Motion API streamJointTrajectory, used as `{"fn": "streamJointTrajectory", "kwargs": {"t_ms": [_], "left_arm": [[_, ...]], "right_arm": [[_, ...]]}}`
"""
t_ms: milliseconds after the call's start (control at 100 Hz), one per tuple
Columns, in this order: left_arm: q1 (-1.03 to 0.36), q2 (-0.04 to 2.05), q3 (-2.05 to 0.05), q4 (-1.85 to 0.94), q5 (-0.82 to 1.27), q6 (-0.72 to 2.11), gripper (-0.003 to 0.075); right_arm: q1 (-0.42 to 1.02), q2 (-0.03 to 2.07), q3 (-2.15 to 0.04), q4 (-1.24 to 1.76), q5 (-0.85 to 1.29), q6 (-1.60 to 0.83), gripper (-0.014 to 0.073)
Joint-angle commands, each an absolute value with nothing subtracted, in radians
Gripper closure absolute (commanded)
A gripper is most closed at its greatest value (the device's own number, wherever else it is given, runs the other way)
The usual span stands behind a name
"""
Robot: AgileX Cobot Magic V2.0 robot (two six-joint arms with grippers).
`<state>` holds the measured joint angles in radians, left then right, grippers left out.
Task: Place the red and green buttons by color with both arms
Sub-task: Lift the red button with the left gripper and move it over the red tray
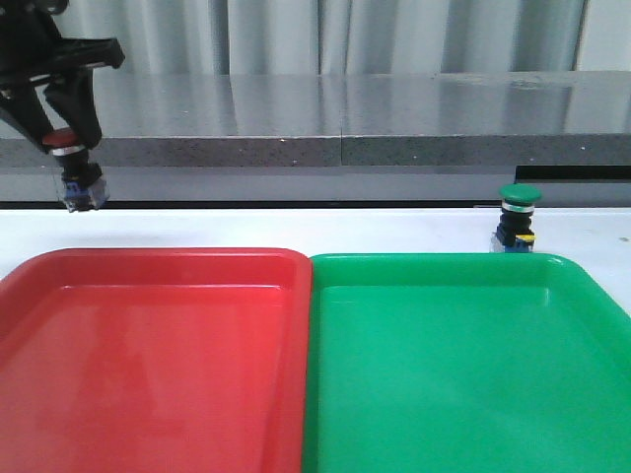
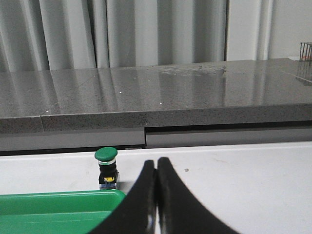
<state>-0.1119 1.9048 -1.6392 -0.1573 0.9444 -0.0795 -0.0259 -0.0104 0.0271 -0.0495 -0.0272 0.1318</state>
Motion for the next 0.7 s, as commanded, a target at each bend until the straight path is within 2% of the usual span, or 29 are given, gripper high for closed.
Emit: {"fn": "streamJointTrajectory", "kwargs": {"t_ms": [0,320,690], "left_arm": [[-0.145,1.813,-1.665,-0.14,0.922,-0.11,0.066],[-0.33,1.675,-1.461,0.107,0.861,-0.406,0.066],[-0.439,1.634,-1.236,0.087,0.832,-0.503,0.066]], "right_arm": [[-0.034,-0.033,0.009,-0.06,-0.099,0.128,0.0658],[-0.034,-0.033,0.009,-0.06,-0.099,0.128,0.0658],[-0.034,-0.033,0.009,-0.06,-0.099,0.128,0.0658]]}}
